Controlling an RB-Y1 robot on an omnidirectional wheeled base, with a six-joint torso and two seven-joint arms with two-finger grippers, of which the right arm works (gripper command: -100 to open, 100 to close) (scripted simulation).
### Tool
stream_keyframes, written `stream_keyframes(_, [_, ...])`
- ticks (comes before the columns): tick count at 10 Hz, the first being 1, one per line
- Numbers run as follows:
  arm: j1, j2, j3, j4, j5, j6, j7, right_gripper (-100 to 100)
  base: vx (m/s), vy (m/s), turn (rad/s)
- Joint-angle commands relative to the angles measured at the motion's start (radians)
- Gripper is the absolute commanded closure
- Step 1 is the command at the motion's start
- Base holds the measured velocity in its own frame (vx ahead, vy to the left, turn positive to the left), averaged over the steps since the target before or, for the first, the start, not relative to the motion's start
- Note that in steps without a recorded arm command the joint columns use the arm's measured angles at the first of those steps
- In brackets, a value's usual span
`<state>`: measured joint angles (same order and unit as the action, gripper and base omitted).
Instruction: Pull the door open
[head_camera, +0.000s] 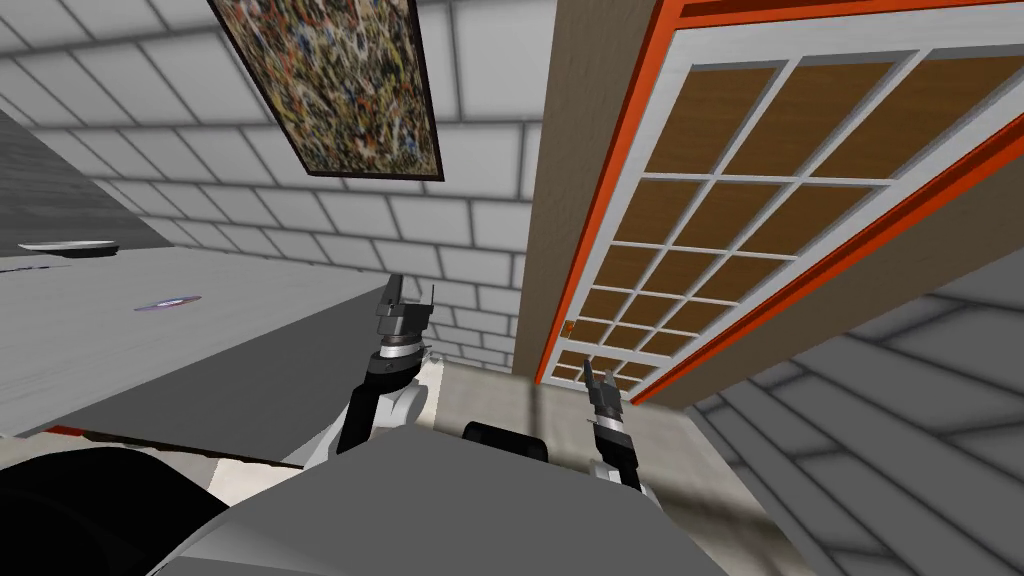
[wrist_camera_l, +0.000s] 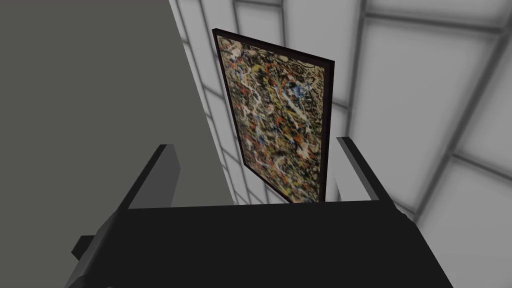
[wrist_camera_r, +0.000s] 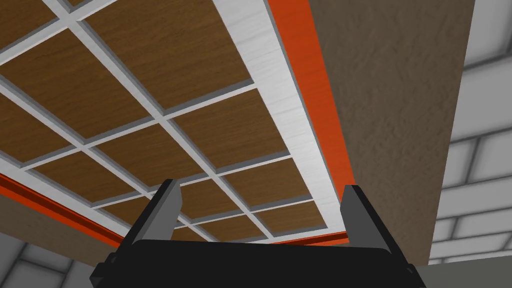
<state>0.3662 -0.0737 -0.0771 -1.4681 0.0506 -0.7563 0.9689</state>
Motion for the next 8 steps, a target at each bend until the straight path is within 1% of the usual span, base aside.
stream_keyframes(1, [-0.003, 0.004, -0.004, 0.031, -0.002, -0.003, 0.049, -100, 0.065, -0.037, 0.134])
stream_keyframes(8, [-0.026, 0.022, -0.026, 0.193, -0.014, -0.025, 0.248, -100, 0.084, -0.052, 0.121])
